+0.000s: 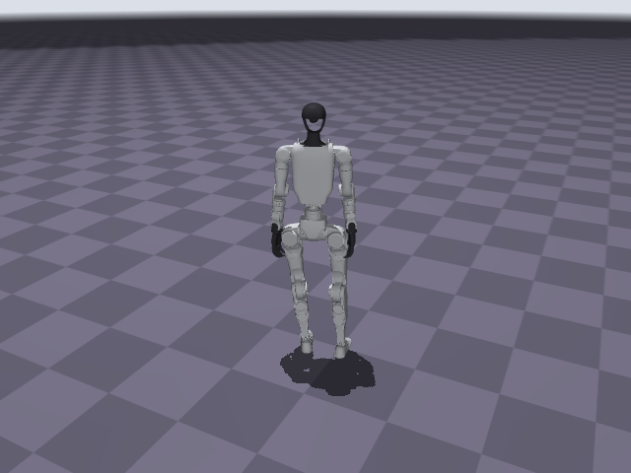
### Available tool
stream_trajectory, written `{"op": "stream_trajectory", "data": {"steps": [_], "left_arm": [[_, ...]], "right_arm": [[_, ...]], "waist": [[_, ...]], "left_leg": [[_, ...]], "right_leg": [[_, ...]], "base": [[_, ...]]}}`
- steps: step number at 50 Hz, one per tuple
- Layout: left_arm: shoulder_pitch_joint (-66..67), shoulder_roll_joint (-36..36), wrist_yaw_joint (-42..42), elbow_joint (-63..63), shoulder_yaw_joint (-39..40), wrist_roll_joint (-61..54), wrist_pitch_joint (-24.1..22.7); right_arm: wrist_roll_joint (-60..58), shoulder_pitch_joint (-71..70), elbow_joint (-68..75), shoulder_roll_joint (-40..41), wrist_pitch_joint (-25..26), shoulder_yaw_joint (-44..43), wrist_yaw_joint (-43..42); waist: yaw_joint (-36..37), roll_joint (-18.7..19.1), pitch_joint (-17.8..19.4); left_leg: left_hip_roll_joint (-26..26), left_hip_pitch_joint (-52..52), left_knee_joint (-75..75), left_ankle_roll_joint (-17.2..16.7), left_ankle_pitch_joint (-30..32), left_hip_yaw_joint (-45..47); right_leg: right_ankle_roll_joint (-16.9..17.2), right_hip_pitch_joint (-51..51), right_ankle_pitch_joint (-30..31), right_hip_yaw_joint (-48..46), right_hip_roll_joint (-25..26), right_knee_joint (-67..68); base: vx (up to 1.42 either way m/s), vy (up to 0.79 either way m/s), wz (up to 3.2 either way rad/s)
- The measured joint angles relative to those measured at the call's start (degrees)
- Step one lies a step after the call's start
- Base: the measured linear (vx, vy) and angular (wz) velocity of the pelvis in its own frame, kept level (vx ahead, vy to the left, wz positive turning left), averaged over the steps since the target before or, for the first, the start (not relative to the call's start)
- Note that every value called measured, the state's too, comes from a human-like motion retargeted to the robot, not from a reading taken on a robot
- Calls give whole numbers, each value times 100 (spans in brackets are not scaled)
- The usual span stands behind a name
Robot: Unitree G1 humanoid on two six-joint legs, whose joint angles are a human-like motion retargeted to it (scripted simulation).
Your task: In place motions
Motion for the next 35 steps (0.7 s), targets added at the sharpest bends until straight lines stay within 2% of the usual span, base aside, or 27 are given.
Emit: {"op": "stream_trajectory", "data": {"steps": [4,7,10,13,15,17,21,22,23,25,28,30,35], "left_arm": [[269,-29,698,606,429,-420,194],[449,8,912,872,624,-515,318],[613,52,867,922,760,-412,363],[718,130,843,898,848,-349,337],[712,228,820,924,804,-352,353],[628,357,801,989,762,-298,430],[369,569,624,980,622,-177,600],[292,622,517,940,569,-175,617],[195,692,383,891,523,-185,629],[-52,776,135,780,421,-201,677],[-349,760,-31,505,279,-183,773],[-503,723,-109,270,138,-184,756],[-707,605,-408,-234,-180,-67,479]], "right_arm": [[-522,78,-524,134,-234,346,-96],[-847,171,-841,119,-319,365,-311],[-925,218,-991,3,-267,246,-605],[-749,207,-1040,-150,-166,16,-759],[-554,217,-1053,-250,-97,-219,-835],[-265,267,-1038,-344,-57,-474,-899],[447,347,-848,-521,21,-959,-888],[610,351,-786,-549,50,-1052,-848],[751,334,-722,-554,80,-1123,-791],[986,291,-579,-596,128,-1259,-652],[1234,307,-281,-640,182,-1428,-433],[1317,369,-82,-657,214,-1512,-294],[1241,728,234,-580,181,-1718,12]], "waist": [[-68,-1,49],[-1,66,137],[84,215,176],[150,477,311],[-80,591,480],[-196,499,587],[-452,130,919],[-552,64,1042],[-617,39,1173],[-802,32,1443],[-1055,113,1733],[-1121,176,1841],[-1069,265,1800]], "left_leg": [[-52,133,25,158,-48,-63],[-14,239,119,280,-111,-164],[162,272,232,355,-166,-164],[524,317,342,393,-191,-52],[678,340,435,412,-167,-196],[628,344,456,440,-141,-194],[273,464,409,527,-81,-215],[264,513,408,501,-74,-235],[411,547,436,386,-82,-219],[761,592,460,99,-46,-263],[1077,609,417,-120,55,-365],[1194,584,404,-185,101,-382],[1181,523,417,-108,75,-429]], "right_leg": [[-61,45,-87,43,-1,125],[-273,21,-104,132,47,474],[-696,-194,112,40,138,1163],[-1377,-805,570,461,426,2462],[-1575,-1124,622,458,531,3023],[-1085,-1356,453,157,298,2759],[610,-1852,-243,-12,-115,1325],[977,-2020,-465,39,-109,993],[1156,-2227,-690,178,106,708],[1215,-2698,-1133,476,572,434],[1215,-3247,-1433,713,806,331],[1215,-3517,-1445,682,812,381],[1215,-3576,-1259,428,504,676]], "base": [[8,19,-19],[8,19,-21],[3,21,-32],[-2,10,-25],[-2,7,69],[-4,5,42],[-7,-4,44],[-12,-30,43],[-13,-52,24],[-14,-68,28],[-14,-41,49],[-11,-17,28],[1,9,3]]}}
